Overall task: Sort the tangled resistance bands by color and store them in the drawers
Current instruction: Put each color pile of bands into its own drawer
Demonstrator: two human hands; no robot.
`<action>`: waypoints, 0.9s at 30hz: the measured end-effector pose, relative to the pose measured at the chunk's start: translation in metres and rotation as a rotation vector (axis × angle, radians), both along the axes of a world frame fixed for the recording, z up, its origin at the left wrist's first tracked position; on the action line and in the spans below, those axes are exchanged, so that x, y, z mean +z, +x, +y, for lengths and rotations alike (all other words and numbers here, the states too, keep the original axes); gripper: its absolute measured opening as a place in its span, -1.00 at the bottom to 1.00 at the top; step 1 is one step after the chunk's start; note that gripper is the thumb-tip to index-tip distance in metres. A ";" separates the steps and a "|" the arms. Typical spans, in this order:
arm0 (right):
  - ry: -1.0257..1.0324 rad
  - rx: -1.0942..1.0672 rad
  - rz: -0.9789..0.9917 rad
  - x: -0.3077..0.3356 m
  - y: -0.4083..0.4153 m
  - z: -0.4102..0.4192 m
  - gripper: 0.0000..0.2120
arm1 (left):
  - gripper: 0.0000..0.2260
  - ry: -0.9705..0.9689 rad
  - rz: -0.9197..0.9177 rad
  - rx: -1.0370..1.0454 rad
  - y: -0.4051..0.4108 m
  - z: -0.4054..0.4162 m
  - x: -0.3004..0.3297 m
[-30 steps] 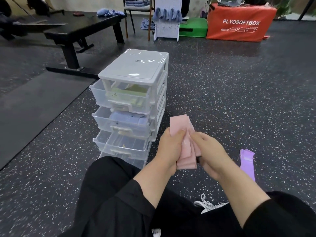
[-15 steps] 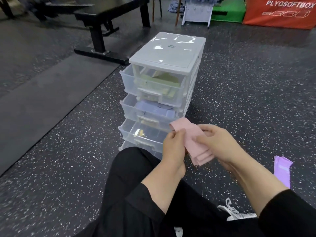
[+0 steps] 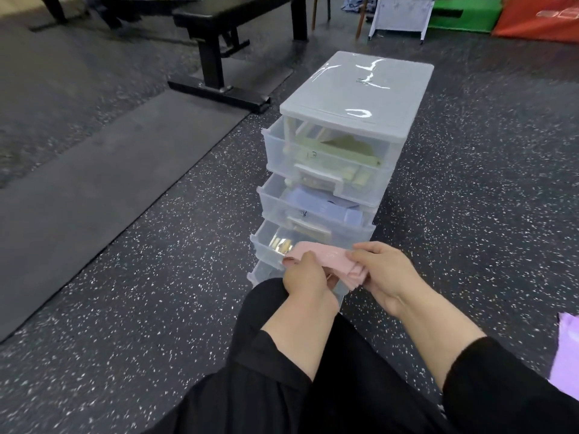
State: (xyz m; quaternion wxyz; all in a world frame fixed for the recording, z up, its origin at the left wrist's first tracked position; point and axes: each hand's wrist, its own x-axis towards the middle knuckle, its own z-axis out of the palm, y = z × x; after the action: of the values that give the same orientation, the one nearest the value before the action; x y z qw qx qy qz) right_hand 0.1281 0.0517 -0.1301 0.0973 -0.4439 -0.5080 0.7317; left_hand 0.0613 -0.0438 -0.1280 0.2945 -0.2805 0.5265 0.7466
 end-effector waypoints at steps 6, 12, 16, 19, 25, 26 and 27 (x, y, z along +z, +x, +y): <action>0.213 -0.031 -0.115 -0.016 -0.025 -0.007 -0.79 | -0.69 -0.100 0.039 0.019 -0.030 0.010 -0.006; 0.837 0.203 -0.327 -0.013 -0.009 -0.019 -0.70 | -0.79 -0.242 0.136 -0.142 -0.023 0.007 -0.017; 0.858 0.243 -0.254 -0.025 -0.004 -0.017 -0.74 | -0.69 -0.201 0.211 -0.191 -0.006 0.003 -0.022; 0.878 0.312 -0.216 -0.026 0.000 -0.016 -0.73 | -0.65 -0.170 0.238 -0.242 -0.001 0.004 -0.020; 0.823 0.282 -0.208 -0.022 0.025 0.006 -0.73 | -0.79 -0.140 0.250 -0.377 0.018 0.024 -0.018; 0.821 0.261 -0.217 -0.023 0.036 0.014 -0.74 | -0.75 -0.130 0.271 -0.406 0.024 0.030 -0.018; 0.823 0.244 -0.235 -0.023 0.048 0.023 -0.74 | -0.75 -0.116 0.288 -0.441 0.031 0.036 -0.016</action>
State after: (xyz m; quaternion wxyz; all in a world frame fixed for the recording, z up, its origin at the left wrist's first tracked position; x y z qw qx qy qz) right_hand 0.1756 0.0744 -0.1532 0.1206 -0.3851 -0.8133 0.4192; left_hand 0.0924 -0.0077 -0.1444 0.3557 -0.0661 0.6532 0.6651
